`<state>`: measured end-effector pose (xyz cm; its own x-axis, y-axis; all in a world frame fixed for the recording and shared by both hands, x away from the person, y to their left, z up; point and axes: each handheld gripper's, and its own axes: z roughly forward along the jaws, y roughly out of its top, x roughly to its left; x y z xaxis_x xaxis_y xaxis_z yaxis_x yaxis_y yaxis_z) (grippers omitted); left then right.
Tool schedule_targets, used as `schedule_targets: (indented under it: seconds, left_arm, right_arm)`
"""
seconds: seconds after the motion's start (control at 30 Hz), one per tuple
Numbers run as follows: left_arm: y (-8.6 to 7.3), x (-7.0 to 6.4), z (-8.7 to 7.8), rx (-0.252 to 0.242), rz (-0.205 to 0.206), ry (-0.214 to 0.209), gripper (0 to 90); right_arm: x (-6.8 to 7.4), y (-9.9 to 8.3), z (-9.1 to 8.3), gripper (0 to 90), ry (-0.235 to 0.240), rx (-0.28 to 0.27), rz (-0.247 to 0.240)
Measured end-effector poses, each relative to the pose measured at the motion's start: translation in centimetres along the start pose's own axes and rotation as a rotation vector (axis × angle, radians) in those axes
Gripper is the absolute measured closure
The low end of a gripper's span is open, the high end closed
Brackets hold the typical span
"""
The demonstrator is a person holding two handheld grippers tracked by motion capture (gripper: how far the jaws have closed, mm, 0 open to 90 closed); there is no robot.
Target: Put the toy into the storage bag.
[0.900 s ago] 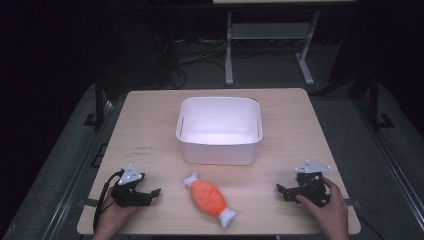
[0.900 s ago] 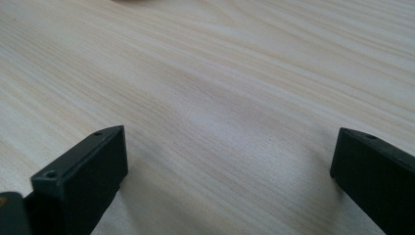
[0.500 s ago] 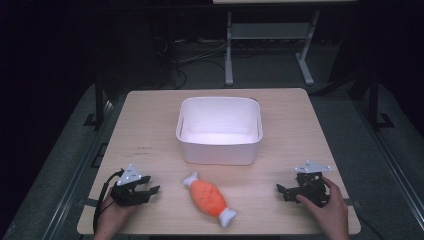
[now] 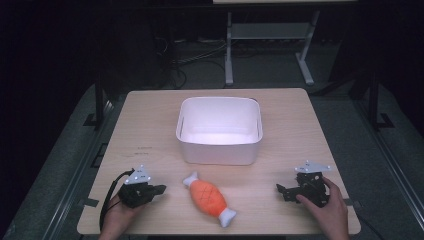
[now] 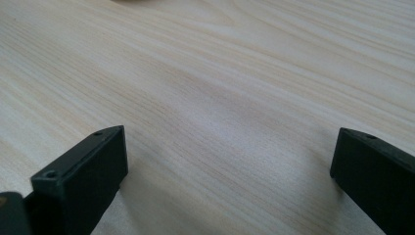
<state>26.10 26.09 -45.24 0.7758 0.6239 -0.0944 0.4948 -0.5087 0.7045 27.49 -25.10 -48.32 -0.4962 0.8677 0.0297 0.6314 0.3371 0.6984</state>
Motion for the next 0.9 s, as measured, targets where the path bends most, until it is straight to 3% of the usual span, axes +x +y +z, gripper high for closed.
schedule_targets:
  seconds: [0.3,0.67,0.9]
  left_arm:
    - [0.8,-1.3,0.9,0.01,0.017,-0.055,89.7]
    - [1.6,-2.0,2.0,0.014,0.031,-0.076,89.7]
    - [2.3,-2.5,2.9,0.031,0.06,-0.082,89.7]
  right_arm:
    - [0.0,0.0,0.0,0.0,0.0,0.0,0.0]
    - [0.0,0.0,0.0,0.0,0.0,0.0,0.0]
    - [0.0,0.0,0.0,0.0,0.0,0.0,0.0]
